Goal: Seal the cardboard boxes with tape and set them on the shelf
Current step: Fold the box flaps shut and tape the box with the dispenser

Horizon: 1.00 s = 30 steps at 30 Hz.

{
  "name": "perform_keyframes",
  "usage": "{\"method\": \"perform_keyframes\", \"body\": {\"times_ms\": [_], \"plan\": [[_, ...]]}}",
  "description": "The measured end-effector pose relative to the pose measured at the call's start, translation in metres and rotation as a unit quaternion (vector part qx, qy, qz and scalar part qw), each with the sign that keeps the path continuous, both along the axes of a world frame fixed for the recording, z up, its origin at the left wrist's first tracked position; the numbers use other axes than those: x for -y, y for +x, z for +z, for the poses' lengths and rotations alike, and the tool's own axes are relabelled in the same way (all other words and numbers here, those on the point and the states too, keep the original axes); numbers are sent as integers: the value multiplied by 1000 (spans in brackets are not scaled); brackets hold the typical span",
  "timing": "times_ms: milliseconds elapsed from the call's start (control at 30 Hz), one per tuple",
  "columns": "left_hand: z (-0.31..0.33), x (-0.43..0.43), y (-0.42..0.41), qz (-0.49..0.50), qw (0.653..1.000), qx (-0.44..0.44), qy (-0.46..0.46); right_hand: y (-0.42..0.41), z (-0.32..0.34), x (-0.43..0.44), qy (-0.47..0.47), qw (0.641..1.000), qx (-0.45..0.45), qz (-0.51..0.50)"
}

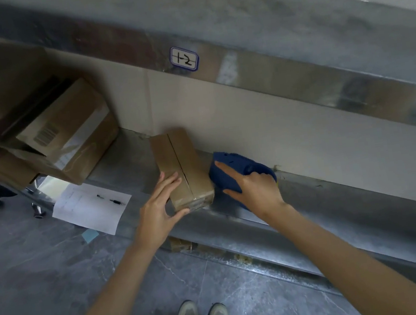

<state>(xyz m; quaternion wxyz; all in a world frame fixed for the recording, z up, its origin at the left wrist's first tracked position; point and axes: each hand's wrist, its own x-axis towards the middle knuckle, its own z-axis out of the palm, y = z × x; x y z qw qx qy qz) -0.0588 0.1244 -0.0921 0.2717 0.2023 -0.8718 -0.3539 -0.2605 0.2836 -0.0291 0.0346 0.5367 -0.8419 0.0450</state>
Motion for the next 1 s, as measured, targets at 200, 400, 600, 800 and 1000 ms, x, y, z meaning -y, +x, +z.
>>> {"method": "perform_keyframes", "body": {"times_ms": [200, 400, 600, 800, 1000], "plan": [[-1, 0, -1, 10, 1000, -5, 10, -31, -13, -27, 4, 978, 151, -146], [0, 0, -1, 1, 1000, -4, 21, -33, -31, -31, 6, 963, 202, -177], [1, 0, -1, 0, 1000, 8, 19, -37, -27, -29, -15, 955, 246, -162], [9, 2, 4, 12, 999, 42, -11, -34, -24, -34, -16, 947, 280, -159], [14, 5, 11, -13, 998, 54, -13, -28, -11, -39, -48, 967, 197, -151]]}}
